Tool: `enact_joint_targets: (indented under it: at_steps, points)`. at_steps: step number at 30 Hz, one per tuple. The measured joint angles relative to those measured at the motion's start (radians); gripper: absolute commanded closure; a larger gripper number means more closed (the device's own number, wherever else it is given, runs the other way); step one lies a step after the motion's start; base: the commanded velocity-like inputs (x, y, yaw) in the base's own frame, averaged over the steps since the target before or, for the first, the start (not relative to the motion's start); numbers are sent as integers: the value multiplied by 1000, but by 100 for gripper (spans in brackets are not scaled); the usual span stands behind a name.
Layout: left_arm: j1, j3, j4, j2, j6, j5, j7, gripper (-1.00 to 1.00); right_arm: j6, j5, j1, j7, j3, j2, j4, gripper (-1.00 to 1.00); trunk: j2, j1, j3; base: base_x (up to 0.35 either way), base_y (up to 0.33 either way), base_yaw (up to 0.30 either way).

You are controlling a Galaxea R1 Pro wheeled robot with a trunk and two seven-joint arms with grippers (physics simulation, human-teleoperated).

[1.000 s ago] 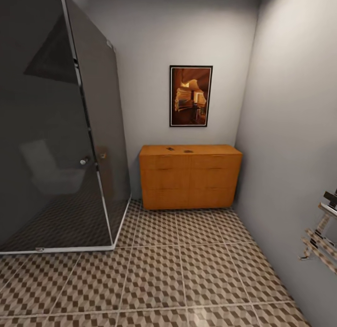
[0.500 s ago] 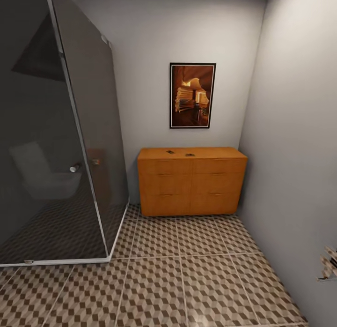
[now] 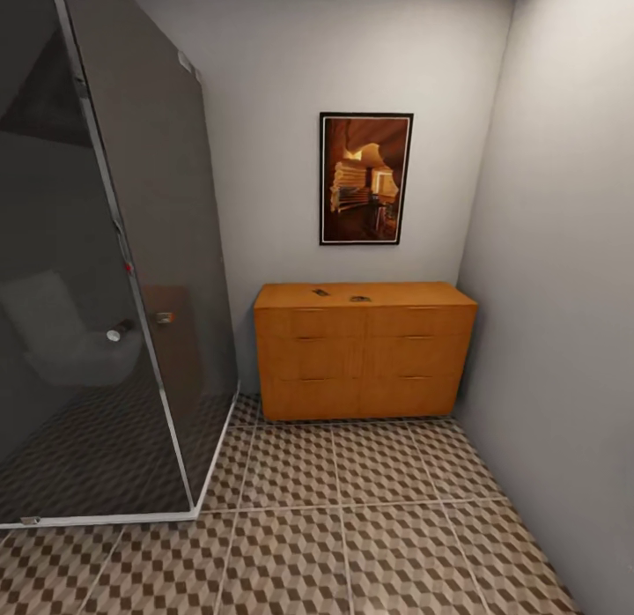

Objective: Take the four mousetraps from the cabinet in the bathroom and place them on the bathroom floor. Make sure all four end up on the same floor surface, and ensure that at least two of them are either under or directly next to the same bathroom sink.

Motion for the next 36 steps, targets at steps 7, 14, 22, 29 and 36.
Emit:
enact_joint_targets:
  at_steps: [7,14,22,29,36]
  points:
    - [0,0,0,0,-1,0,0,-100,0,0,0,0,0,0,0,-100,0,0,0,322,0,0]
    - [0,0,-1,0,-1,0,0,-100,0,0,0,0,0,0,0,-100,0,0,0,322,0,0]
    - [0,0,-1,0,-1,0,0,-100,0,0,0,0,0,0,0,-100,0,0,0,322,0,0]
    - [0,0,0,0,-1,0,0,-100,0,0,0,0,0,0,0,-100,0,0,0,322,0,0]
    - [0,0,0,0,-1,0,0,-100,0,0,0,0,0,0,0,-100,0,0,0,322,0,0]
